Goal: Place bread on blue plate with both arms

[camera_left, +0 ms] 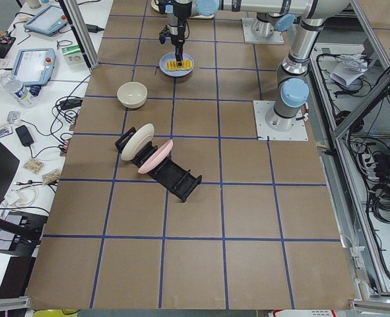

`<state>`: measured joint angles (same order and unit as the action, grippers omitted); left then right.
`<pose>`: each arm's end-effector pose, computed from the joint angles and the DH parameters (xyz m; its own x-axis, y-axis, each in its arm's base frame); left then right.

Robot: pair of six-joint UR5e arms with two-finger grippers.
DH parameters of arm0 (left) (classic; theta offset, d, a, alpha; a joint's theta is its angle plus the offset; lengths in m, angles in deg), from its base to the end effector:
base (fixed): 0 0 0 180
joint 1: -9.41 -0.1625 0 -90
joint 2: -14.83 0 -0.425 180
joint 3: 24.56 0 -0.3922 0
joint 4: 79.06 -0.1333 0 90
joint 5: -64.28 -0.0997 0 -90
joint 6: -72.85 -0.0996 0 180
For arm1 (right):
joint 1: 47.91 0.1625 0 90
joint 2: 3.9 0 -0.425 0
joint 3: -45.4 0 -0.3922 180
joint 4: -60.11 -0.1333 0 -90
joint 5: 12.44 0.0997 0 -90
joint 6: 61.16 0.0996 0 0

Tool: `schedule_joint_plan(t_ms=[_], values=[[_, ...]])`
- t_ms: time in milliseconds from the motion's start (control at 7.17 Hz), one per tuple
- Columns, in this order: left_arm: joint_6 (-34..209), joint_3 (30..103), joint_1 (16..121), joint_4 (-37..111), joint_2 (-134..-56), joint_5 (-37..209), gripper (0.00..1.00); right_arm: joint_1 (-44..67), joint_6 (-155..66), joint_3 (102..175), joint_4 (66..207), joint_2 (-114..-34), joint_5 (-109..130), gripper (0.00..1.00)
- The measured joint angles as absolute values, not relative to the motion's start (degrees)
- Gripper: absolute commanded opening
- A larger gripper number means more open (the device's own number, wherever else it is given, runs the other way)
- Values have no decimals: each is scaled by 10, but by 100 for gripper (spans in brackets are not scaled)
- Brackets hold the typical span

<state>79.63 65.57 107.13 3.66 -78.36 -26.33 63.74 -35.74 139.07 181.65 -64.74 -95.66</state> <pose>-0.2011 -0.4990 0.4717 -0.9999 0.0160 -0.0024 0.0161 0.9974 -0.0698 0.3688 -0.5358 0.2199 -0.9928 0.0702 -0.0969 0.0635 0.9955 0.0710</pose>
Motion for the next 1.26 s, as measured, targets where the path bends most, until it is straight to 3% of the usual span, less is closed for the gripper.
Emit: schedule_joint_plan(t_ms=[419, 1256], values=[[788, 635, 1071, 40, -802, -274, 100, 615, -371, 1377, 1790, -686, -983, 100], [782, 624, 1071, 43, -811, -276, 100, 449, -495, 1374, 1536, -902, -998, 100]])
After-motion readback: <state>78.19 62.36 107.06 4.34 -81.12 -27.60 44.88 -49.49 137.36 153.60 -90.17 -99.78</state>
